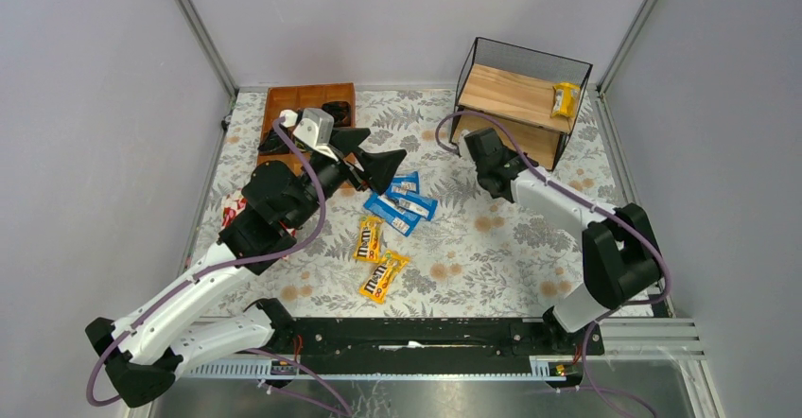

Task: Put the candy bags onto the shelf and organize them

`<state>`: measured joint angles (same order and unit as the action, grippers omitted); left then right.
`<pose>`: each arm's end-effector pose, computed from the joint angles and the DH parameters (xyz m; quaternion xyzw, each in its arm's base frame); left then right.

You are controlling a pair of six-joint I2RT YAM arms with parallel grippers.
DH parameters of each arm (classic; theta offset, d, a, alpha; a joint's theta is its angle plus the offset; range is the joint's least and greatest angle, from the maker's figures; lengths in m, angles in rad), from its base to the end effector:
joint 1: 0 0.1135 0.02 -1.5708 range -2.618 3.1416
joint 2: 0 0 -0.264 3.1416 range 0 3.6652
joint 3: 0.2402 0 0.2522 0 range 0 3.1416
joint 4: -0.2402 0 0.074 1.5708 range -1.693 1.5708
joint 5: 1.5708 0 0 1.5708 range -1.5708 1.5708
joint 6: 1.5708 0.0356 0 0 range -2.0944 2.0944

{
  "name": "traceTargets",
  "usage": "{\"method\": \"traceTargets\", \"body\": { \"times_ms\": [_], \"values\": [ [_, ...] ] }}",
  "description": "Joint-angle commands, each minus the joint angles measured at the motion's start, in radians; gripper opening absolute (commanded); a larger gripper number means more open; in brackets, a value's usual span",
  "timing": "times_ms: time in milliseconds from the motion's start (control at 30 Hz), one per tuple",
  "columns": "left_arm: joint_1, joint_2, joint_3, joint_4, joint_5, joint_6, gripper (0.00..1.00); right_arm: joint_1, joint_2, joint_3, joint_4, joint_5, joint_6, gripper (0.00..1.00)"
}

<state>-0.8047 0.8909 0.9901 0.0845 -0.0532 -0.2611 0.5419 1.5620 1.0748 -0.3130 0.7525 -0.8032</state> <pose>0.1397 -0.1425 0.4228 0.1519 0.6211 -0.3759 0.6708 0.2969 0.1503 0.2441 -0.4289 0.7602 -0.3831 0.3022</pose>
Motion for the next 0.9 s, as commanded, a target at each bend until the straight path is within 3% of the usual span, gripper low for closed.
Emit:
{"method": "traceTargets", "body": {
  "times_ms": [0,333,867],
  "values": [
    [-0.009,-0.014,0.002,0.047,-0.023,0.017,0.99,-0.081,0.044,-0.001,0.161,-0.067,-0.204,0.00],
    [-0.020,-0.004,0.000,0.048,-0.034,0.029,0.99,-0.175,0.161,-0.032,0.386,-0.125,-0.388,0.00],
    [-0.039,-0.005,-0.001,0.049,-0.030,0.025,0.99,-0.243,0.247,-0.094,0.401,-0.311,-0.360,0.00]
  ]
}}
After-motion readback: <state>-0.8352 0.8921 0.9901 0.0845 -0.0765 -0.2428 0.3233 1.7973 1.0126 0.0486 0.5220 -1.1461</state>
